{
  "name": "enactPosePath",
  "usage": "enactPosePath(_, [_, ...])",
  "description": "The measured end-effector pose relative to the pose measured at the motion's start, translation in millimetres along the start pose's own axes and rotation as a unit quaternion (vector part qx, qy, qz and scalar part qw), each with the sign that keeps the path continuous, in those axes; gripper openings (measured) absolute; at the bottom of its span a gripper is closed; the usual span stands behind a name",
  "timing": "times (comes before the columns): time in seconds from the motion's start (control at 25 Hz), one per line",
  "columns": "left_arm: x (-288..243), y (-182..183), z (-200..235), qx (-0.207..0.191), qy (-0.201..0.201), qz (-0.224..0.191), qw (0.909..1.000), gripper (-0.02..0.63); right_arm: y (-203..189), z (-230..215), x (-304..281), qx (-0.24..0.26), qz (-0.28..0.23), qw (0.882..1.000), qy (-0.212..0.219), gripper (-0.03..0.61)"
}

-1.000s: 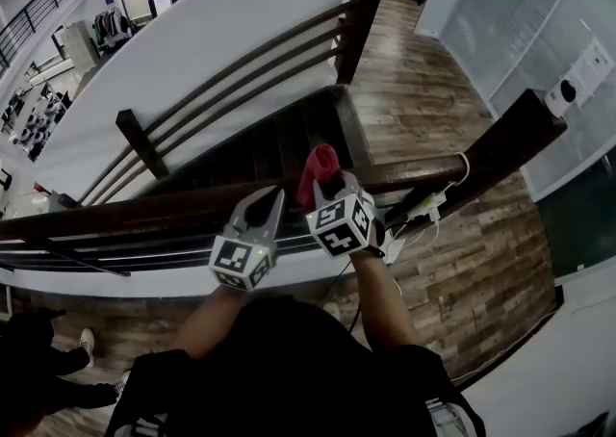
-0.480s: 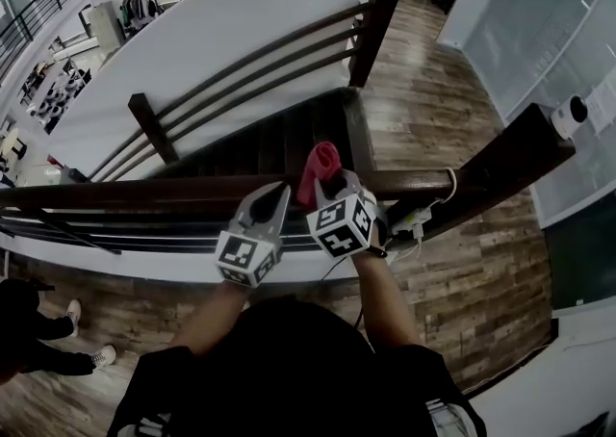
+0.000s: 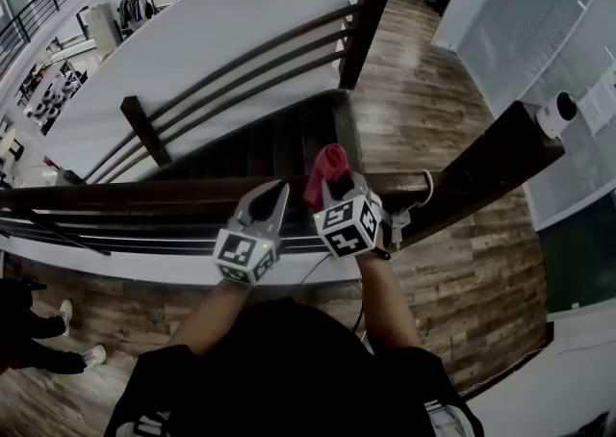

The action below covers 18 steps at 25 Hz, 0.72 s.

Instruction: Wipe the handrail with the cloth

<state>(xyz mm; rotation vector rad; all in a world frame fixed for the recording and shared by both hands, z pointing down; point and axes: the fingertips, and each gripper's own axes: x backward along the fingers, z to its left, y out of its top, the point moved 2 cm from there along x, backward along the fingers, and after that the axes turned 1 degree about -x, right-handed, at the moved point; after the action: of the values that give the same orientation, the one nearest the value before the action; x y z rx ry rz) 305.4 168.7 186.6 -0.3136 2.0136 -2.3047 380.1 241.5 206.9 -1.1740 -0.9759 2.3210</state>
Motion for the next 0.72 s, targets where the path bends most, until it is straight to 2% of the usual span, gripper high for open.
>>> enactPosePath(0.72, [-38, -3, -63, 0.008, -0.037, -0.005, 0.9993, -0.002, -46, -61, 19, -0.003, 0.018, 0.999, -0.038, 0.041])
